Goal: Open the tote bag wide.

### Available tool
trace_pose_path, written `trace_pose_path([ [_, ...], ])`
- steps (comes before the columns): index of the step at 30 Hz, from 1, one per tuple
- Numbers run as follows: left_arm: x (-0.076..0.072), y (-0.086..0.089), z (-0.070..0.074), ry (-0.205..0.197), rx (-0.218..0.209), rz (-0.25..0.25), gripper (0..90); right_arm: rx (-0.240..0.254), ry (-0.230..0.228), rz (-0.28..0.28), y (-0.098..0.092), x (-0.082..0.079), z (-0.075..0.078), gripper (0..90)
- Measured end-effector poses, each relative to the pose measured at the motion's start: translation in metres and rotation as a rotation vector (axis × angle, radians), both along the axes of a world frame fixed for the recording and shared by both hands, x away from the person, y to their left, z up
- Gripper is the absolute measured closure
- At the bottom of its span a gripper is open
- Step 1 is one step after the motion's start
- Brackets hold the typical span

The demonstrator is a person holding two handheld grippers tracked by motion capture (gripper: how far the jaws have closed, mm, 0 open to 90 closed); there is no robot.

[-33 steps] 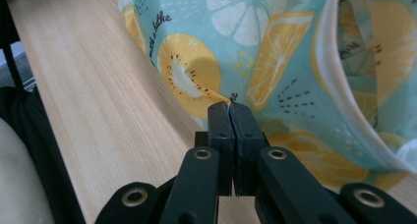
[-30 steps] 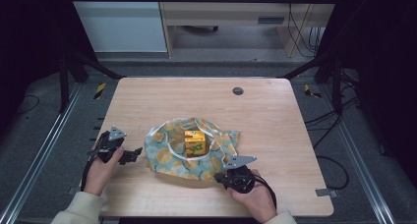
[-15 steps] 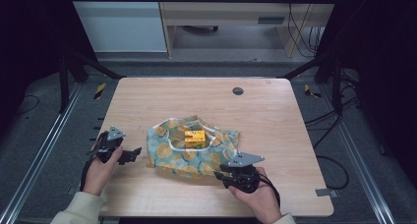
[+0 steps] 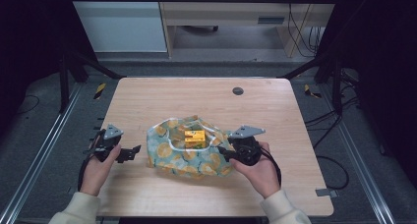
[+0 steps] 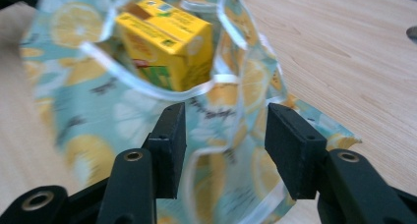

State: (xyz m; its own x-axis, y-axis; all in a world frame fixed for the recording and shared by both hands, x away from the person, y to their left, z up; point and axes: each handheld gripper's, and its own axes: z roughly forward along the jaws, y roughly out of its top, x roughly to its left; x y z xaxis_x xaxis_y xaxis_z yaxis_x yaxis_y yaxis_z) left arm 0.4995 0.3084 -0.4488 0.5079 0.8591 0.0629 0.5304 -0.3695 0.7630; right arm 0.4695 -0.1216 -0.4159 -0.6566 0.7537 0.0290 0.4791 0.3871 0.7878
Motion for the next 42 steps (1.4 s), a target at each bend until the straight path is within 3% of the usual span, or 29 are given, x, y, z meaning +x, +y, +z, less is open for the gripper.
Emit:
trace_pose_path([
  [2, -0.001, -0.005, 0.021, -0.026, -0.012, -0.033, 9.5, -0.01, 0.029, -0.005, 0.004, 0.014, -0.005, 50.5],
  [3, -0.001, -0.005, 0.021, -0.026, -0.012, -0.033, 9.5, -0.01, 0.029, -0.005, 0.004, 0.014, -0.005, 50.5],
  [4, -0.001, -0.009, 0.031, -0.034, -0.006, -0.052, 9.5, -0.014, 0.037, -0.005, 0.005, 0.016, -0.006, 51.8],
  [5, -0.001, -0.018, 0.043, -0.055, -0.002, -0.092, 9.7, -0.02, 0.066, 0.016, 0.007, 0.021, -0.009, 70.0],
  [7, -0.001, -0.024, 0.05, -0.063, 0.003, -0.117, 9.7, -0.021, 0.067, 0.029, 0.007, 0.022, -0.01, 73.6],
  [8, 0.001, -0.032, 0.057, -0.068, 0.009, -0.141, 9.4, -0.024, 0.069, 0.032, 0.008, 0.022, -0.011, 82.6],
  [11, 0.007, -0.051, 0.067, -0.065, 0.013, -0.187, 8.8, -0.017, 0.064, 0.04, 0.008, 0.022, -0.01, 86.2],
  [13, 0.015, -0.067, 0.069, -0.056, 0.046, -0.216, 10.3, -0.011, 0.052, 0.046, 0.009, 0.021, -0.007, 88.3],
  [18, 0.028, -0.084, 0.063, -0.022, 0.086, -0.244, 16.2, 0.002, 0.03, 0.043, 0.007, 0.021, -0.002, 89.3],
  [20, 0.032, -0.09, 0.058, -0.005, 0.118, -0.258, 30.0, 0.014, 0.011, 0.042, 0.005, 0.021, 0.004, 89.5],
  [21, 0.033, -0.093, 0.056, 0.006, 0.138, -0.264, 30.0, 0.014, 0.011, 0.042, 0.005, 0.021, 0.004, 89.5],
  [22, 0.033, -0.095, 0.054, 0.021, 0.162, -0.277, 46.7, 0.024, -0.003, 0.04, 0.004, 0.021, 0.008, 89.6],
  [24, 0.033, -0.096, 0.05, 0.044, 0.184, -0.285, 51.8, 0.029, -0.008, 0.037, 0.003, 0.02, 0.009, 89.6],
  [25, 0.033, -0.095, 0.05, 0.057, 0.179, -0.29, 71.1, 0.037, -0.018, 0.035, 0.003, 0.019, 0.012, 89.7],
  [26, 0.033, -0.093, 0.049, 0.063, 0.173, -0.292, 76.6, 0.037, -0.022, 0.034, 0.003, 0.019, 0.013, 89.8],
  [27, 0.031, -0.092, 0.049, 0.067, 0.171, -0.296, 76.6, 0.037, -0.022, 0.034, 0.003, 0.019, 0.013, 89.8],
  [29, 0.027, -0.088, 0.053, 0.045, 0.163, -0.296, 83.8, 0.044, -0.041, 0.037, 0.002, 0.017, 0.018, 89.9],
  [33, 0.012, -0.078, 0.065, -0.027, 0.09, -0.282, 85.1, 0.038, -0.067, 0.04, 0.004, 0.011, 0.025, 90.0],
  [36, -0.003, -0.067, 0.074, -0.068, 0.027, -0.284, 85.8, 0.057, -0.101, 0.058, 0.004, -0.003, 0.035, 90.0],
  [41, -0.027, -0.053, 0.075, -0.076, -0.049, -0.307, 86.2, 0.073, -0.128, 0.088, 0.0, -0.021, 0.042, 90.0],
  [42, -0.033, -0.052, 0.073, -0.073, -0.057, -0.317, 86.4, 0.066, -0.123, 0.13, 0.001, -0.033, 0.04, 90.0],
])
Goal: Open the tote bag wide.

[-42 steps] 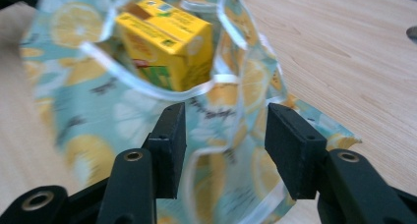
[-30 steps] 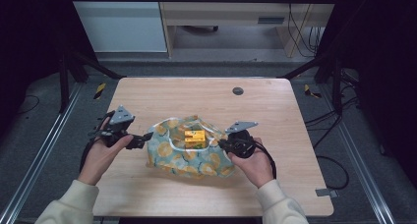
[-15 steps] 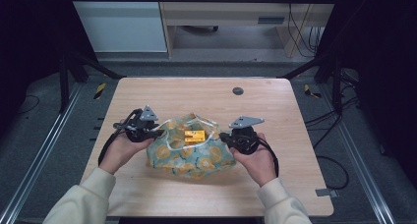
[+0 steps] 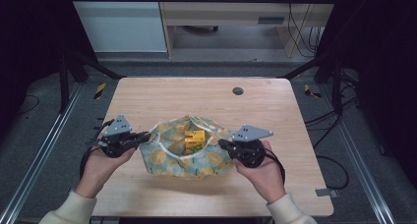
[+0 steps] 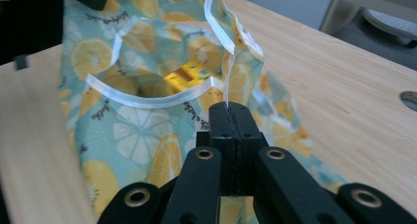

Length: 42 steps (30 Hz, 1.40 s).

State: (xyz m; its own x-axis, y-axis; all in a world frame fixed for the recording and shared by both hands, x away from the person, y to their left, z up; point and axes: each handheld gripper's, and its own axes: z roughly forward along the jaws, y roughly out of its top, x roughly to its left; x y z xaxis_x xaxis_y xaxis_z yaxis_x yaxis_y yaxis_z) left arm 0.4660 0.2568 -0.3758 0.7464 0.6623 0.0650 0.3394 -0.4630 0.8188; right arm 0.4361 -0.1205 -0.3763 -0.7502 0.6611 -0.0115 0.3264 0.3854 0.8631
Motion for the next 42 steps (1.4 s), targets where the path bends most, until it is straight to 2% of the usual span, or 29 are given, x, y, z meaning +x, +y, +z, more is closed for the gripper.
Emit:
trace_pose_path([
  [2, -0.009, 0.001, -0.006, -0.001, 0.008, -0.011, 86.5, -0.006, 0.0, 0.009, 0.001, -0.004, -0.002, 89.9],
  [4, -0.015, 0.002, -0.011, 0.003, 0.006, -0.015, 86.6, -0.028, 0.008, 0.046, 0.002, -0.018, -0.011, 90.0],
  [6, -0.019, 0.003, -0.018, 0.009, 0.002, -0.022, 86.7, -0.031, 0.014, 0.054, 0.001, -0.021, -0.014, 90.0],
  [9, -0.019, 0.003, -0.032, 0.016, 0.034, -0.04, 86.7, -0.038, 0.054, 0.08, -0.001, -0.024, -0.029, 90.0],
  [10, -0.019, 0.003, -0.032, 0.016, 0.034, -0.04, 86.7, -0.038, 0.054, 0.08, -0.001, -0.024, -0.029, 90.0],
  [12, -0.021, 0.002, -0.041, 0.027, 0.07, -0.056, 86.7, -0.038, 0.078, 0.089, -0.004, -0.024, -0.038, 90.0],
  [13, -0.021, 0.002, -0.044, 0.032, 0.086, -0.061, 86.6, -0.044, 0.081, 0.086, -0.005, -0.024, -0.042, 90.0],
  [16, -0.022, 0.005, -0.051, 0.049, 0.088, -0.07, 86.5, -0.038, 0.082, 0.069, -0.01, -0.025, -0.055, 90.0],
  [18, -0.022, 0.006, -0.054, 0.055, 0.098, -0.07, 86.5, -0.029, 0.099, 0.055, -0.012, -0.025, -0.066, 90.0],
  [19, -0.022, 0.006, -0.056, 0.058, 0.097, -0.07, 86.5, -0.039, 0.108, 0.053, -0.013, -0.025, -0.07, 90.0],
  [22, -0.02, 0.006, -0.062, 0.068, 0.105, -0.061, 86.1, -0.114, 0.116, 0.046, -0.014, -0.025, -0.08, 90.0],
  [25, -0.018, 0.005, -0.07, 0.08, 0.125, -0.055, 86.1, -0.125, 0.136, 0.038, -0.016, -0.022, -0.086, 90.0],
  [27, -0.016, 0.003, -0.075, 0.084, 0.167, -0.052, 86.1, -0.147, 0.16, 0.028, -0.014, -0.02, -0.091, 90.0],
  [29, -0.015, 0.002, -0.08, 0.104, 0.187, -0.053, 86.1, -0.173, 0.179, 0.023, -0.012, -0.019, -0.096, 90.0],
  [30, -0.014, 0.002, -0.083, 0.113, 0.197, -0.052, 86.1, -0.19, 0.2, 0.001, -0.009, -0.019, -0.099, 90.0],
  [33, -0.014, 0.001, -0.087, 0.125, 0.213, -0.056, 85.6, -0.194, 0.205, -0.005, -0.007, -0.021, -0.1, 89.1],
  [35, -0.014, 0.002, -0.088, 0.122, 0.209, -0.055, 84.1, -0.191, 0.2, -0.007, -0.007, -0.021, -0.1, 85.4],
  [36, -0.014, 0.003, -0.089, 0.119, 0.202, -0.052, 79.1, -0.18, 0.196, -0.007, -0.009, -0.021, -0.099, 78.9],
  [37, -0.014, 0.004, -0.089, 0.115, 0.194, -0.045, 79.1, -0.18, 0.196, -0.007, -0.009, -0.021, -0.099, 78.9],
  [40, -0.015, 0.005, -0.084, 0.09, 0.156, -0.02, 66.1, -0.149, 0.172, -0.008, -0.009, -0.023, -0.094, 65.0],
  [41, -0.016, 0.006, -0.081, 0.076, 0.151, -0.014, 57.7, -0.131, 0.156, -0.014, -0.01, -0.025, -0.089, 54.3],
  [42, -0.017, 0.006, -0.078, 0.068, 0.141, -0.008, 57.7, -0.131, 0.156, -0.014, -0.01, -0.025, -0.089, 54.3],
])
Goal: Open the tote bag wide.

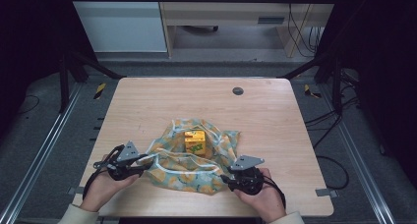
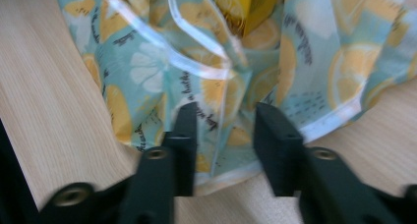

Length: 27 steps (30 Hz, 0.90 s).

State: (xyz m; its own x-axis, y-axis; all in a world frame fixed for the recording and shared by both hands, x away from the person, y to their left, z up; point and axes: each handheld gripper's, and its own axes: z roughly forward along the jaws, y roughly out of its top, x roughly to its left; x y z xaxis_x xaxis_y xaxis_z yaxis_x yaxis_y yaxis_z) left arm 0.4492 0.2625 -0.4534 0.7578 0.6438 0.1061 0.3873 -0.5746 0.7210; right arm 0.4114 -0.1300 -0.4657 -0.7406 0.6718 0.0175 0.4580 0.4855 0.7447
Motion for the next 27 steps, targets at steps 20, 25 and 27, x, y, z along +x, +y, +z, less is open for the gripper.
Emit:
trace_pose_path([
  [20, -0.015, -0.015, 0.052, -0.139, -0.007, -0.011, 39.9, -0.036, -0.084, -0.027, 0.025, 0.06, 0.048, 34.6],
  [25, -0.01, -0.006, 0.048, -0.128, -0.006, 0.006, 35.6, -0.051, -0.051, -0.018, 0.035, 0.077, 0.039, 41.2],
  [27, -0.008, -0.005, 0.046, -0.115, -0.007, -0.001, 33.5, -0.068, -0.034, -0.018, 0.038, 0.081, 0.035, 45.9],
])
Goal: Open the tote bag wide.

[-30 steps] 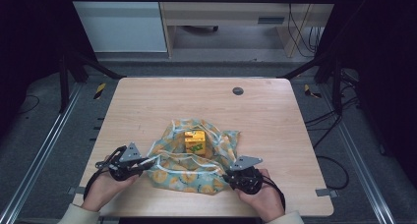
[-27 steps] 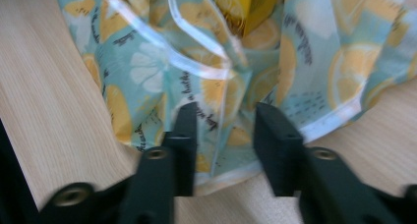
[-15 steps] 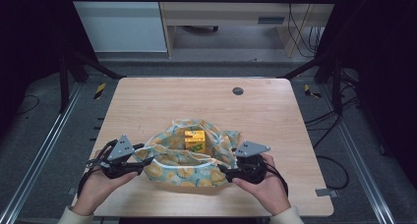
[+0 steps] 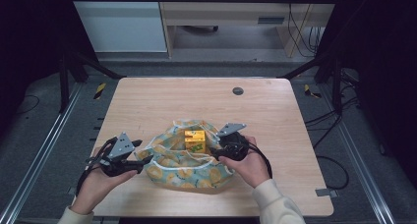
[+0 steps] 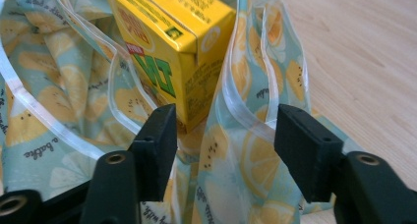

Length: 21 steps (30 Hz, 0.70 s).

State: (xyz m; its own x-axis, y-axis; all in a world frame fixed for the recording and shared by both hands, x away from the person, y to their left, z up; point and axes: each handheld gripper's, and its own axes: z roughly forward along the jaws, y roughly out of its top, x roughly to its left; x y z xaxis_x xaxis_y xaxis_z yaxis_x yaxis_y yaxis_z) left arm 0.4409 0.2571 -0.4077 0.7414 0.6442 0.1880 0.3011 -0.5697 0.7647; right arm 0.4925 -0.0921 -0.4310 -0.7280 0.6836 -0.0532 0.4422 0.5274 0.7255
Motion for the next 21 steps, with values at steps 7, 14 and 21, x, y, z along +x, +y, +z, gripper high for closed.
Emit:
trace_pose_path([
  [7, 0.005, -0.013, -0.004, -0.01, 0.011, -0.027, 30.0, -0.004, 0.01, 0.014, 0.002, 0.005, -0.002, 73.6],
  [14, 0.023, -0.021, -0.02, 0.021, 0.03, -0.024, 43.9, 0.015, 0.006, 0.024, 0.005, 0.012, 0.004, 85.4],
  [21, 0.022, -0.022, -0.04, 0.102, 0.043, -0.033, 80.4, 0.084, 0.025, -0.026, 0.004, 0.035, 0.005, 88.4],
])
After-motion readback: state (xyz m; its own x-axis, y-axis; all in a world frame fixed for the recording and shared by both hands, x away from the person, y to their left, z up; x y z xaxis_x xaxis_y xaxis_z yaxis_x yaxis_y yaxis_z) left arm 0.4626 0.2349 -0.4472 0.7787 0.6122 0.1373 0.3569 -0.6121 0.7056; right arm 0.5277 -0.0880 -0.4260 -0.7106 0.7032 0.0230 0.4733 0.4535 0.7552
